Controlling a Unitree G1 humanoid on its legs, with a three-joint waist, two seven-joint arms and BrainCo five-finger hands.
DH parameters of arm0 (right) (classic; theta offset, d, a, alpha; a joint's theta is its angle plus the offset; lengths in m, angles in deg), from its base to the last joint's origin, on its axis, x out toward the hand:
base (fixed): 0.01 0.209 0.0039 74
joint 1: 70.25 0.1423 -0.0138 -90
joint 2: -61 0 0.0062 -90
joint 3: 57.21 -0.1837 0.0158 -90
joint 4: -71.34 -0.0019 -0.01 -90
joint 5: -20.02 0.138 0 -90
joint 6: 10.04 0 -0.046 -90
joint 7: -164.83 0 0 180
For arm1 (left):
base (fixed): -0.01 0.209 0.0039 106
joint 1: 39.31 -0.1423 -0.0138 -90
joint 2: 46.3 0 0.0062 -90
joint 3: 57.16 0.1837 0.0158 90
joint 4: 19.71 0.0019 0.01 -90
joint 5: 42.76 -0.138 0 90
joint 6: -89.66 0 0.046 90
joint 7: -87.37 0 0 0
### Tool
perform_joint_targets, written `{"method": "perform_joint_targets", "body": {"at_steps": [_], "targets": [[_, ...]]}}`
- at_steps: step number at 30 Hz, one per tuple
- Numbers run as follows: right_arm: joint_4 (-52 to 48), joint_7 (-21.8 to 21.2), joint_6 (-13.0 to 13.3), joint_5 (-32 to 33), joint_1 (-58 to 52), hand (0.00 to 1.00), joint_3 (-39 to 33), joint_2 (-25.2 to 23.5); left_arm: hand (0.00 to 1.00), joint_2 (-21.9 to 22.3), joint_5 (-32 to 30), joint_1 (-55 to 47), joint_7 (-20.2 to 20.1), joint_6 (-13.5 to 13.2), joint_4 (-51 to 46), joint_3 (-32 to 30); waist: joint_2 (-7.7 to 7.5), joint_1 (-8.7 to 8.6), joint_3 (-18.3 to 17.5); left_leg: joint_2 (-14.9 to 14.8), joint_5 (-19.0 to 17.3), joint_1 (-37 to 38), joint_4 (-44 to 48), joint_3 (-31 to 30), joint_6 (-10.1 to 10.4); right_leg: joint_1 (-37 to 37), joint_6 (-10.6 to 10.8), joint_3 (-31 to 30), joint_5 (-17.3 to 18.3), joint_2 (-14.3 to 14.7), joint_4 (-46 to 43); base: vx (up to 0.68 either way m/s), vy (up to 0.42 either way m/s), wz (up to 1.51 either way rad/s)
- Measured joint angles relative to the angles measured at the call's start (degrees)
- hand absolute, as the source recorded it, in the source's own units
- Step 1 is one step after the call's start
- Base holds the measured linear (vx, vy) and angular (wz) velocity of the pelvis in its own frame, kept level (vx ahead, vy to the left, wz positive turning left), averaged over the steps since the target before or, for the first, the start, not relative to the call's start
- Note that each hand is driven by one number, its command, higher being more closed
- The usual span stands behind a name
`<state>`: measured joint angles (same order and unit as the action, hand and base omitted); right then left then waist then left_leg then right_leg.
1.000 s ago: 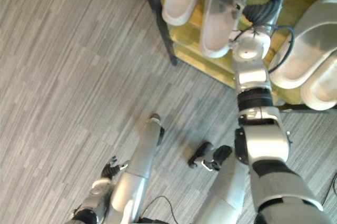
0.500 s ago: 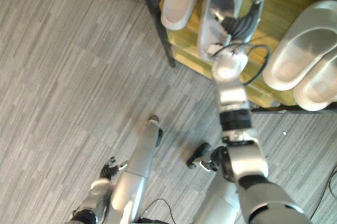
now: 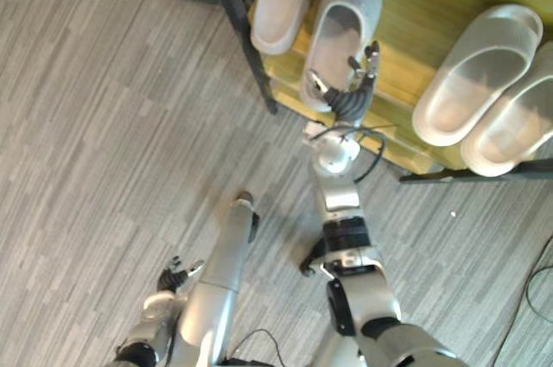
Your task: Organize the slippers on the shoe rack
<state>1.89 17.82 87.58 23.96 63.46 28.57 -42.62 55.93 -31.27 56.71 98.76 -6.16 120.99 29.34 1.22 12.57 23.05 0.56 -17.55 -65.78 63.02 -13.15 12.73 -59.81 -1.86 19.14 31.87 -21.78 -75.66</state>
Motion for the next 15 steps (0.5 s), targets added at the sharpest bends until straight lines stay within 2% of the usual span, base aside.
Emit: {"method": "perform_joint_targets", "body": {"at_steps": [9,15], "targets": [[0.0,-2.7,2.5,5.6,-0.6,0.00,-0.1,0.1,0.00,0.0,-0.1,0.0,-0.3,0.0,-0.2,-1.0,-0.39,0.00,0.2,0.1,0.0,-0.1,-0.1,0.0,0.0,0.0,0.1,0.1,0.1,-0.2,0.0,0.00,0.034,0.01],[0.2,-3.1,2.6,8.0,0.1,0.00,-0.5,0.6,0.00,0.1,-0.1,0.0,-0.4,0.0,-0.5,-1.0,-0.40,0.00,0.2,0.4,0.2,-0.2,-0.4,-0.3,0.1,0.0,0.3,0.5,0.2,-0.4,0.0,0.00,0.034,0.04]]}}
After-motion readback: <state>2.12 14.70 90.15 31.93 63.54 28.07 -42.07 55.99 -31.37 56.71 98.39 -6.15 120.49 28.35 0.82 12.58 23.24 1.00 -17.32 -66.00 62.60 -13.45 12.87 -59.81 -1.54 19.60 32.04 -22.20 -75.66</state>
